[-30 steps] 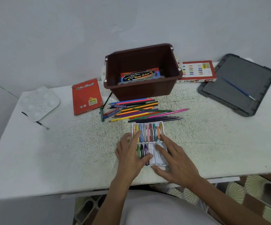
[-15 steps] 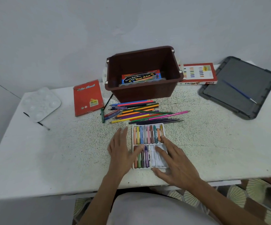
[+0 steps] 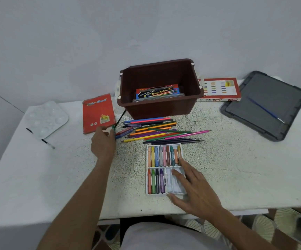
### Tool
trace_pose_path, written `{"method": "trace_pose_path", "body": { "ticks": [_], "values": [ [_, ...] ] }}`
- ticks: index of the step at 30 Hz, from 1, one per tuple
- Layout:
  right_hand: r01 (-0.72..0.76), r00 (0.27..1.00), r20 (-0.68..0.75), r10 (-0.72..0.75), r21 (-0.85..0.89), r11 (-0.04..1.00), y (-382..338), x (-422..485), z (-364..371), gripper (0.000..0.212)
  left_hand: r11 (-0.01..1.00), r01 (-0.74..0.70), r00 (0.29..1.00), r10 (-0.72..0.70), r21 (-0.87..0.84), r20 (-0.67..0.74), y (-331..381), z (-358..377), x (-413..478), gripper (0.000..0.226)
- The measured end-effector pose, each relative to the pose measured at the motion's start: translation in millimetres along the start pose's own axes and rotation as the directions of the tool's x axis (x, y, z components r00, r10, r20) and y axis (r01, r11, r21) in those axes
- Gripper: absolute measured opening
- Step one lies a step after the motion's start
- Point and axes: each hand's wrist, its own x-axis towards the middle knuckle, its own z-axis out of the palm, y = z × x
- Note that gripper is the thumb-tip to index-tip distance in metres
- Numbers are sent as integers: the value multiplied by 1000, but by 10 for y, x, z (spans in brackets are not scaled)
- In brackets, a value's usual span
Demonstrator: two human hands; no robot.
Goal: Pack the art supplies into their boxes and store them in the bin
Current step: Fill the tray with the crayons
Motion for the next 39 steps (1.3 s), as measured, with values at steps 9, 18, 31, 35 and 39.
{"method": "trace_pose_path", "body": {
  "ticks": [9,18,31,35,39],
  "values": [
    [-16,1000,11,15,16,1000,-5,8,-23,70,996,86,990,-86,5,109,157,-27,98,34],
    [-33,999,43,33,1,999,-7,8,-40,76,883,-54,916,230,-466,330,298,-253,-798,34],
    [-48,997,65,48,11,999,-23,20,-55,77,838,-191,741,465,-512,485,104,-67,-1857,38],
    [-52,997,66,52,10,999,-22,17,-46,78,802,-479,699,595,-357,398,-23,66,-1853,37],
    [-48,997,55,47,13,999,-23,17,-45,78,793,-576,705,606,-201,368,-147,154,-1823,53]
  ]
}}
